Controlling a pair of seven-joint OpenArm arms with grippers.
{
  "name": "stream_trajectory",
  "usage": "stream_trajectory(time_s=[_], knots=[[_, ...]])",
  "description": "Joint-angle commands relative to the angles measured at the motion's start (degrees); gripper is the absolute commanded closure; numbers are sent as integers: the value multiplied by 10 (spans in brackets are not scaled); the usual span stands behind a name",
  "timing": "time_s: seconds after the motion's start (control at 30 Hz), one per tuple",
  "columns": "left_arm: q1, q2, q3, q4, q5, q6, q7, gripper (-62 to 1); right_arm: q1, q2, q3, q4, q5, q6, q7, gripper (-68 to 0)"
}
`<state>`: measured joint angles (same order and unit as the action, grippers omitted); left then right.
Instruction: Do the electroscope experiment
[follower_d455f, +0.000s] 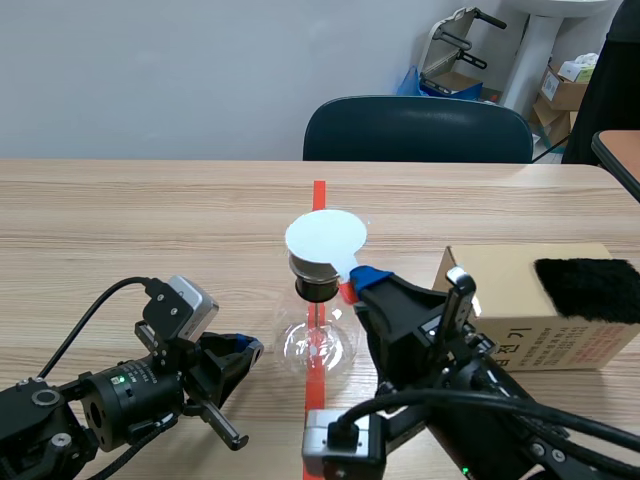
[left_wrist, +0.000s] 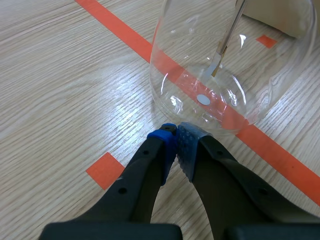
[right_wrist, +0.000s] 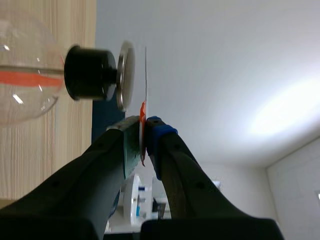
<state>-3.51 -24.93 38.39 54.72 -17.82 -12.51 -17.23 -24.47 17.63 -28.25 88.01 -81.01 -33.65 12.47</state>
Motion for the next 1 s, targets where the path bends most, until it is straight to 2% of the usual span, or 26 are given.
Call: stream_trajectory(time_s=[0.0, 0.33, 0.77, 0.97], knots=[[0, 1, -2, 11, -3, -2, -8, -31, 5, 3, 4, 5, 0, -7, 11, -15], [0, 1, -2, 11, -3, -2, -8, -31, 5, 3, 4, 5, 0, -7, 55, -15], [0, 1, -2, 11, -3, -2, -8, -31, 5, 3, 6, 5, 0, -7, 54, -15], [0, 1, -2, 11, -3, -2, -8, -31, 5, 3, 6, 5, 1, -7, 23, -15]])
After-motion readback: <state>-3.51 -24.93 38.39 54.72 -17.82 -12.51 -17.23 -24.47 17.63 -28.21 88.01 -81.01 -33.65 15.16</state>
